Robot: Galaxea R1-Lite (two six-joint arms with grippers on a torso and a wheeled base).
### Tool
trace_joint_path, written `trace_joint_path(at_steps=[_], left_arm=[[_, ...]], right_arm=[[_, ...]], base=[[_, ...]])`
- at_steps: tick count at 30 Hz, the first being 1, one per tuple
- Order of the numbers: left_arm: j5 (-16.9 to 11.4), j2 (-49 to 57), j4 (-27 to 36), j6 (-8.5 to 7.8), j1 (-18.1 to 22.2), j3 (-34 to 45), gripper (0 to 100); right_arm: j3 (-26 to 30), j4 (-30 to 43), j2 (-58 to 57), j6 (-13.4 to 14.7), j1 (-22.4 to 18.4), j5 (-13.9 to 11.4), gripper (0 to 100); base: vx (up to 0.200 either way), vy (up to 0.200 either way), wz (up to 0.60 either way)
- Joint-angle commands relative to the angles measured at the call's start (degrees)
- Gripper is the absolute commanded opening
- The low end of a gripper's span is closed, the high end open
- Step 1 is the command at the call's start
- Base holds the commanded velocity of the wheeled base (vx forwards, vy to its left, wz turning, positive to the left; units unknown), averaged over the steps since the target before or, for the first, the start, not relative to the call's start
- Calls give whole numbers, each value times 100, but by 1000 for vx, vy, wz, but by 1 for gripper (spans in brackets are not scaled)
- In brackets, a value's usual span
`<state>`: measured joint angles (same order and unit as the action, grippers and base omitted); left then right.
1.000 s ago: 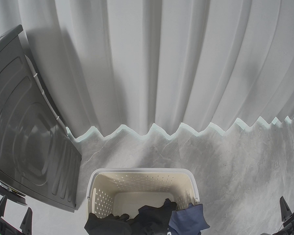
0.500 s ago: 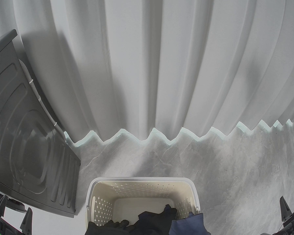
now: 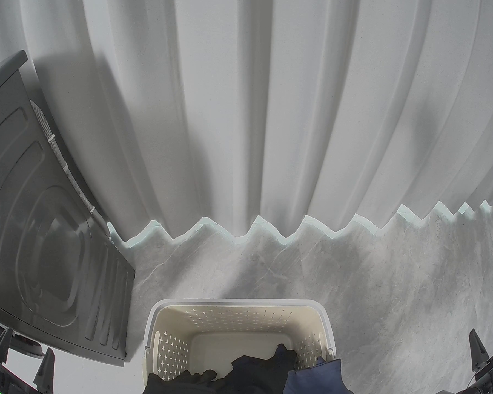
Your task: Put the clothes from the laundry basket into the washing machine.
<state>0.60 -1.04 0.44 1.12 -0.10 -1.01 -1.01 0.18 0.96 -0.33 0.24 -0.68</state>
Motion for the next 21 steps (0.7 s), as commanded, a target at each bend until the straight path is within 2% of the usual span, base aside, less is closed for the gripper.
trace_joint_path(at_steps=[1,8,21], left_arm=[[2,104,0,2,1,92,100],[-7,104,0,-7,1,92,100],[2,104,0,2,1,92,100]], right_arm=[[92,-1,-96,-2,2,-2,100],[92,-1,-96,-2,2,-11,100],[92,-1,-96,-2,2,-11,100]], base=[[0,0,0],[0,0,0],[-200,0,0]])
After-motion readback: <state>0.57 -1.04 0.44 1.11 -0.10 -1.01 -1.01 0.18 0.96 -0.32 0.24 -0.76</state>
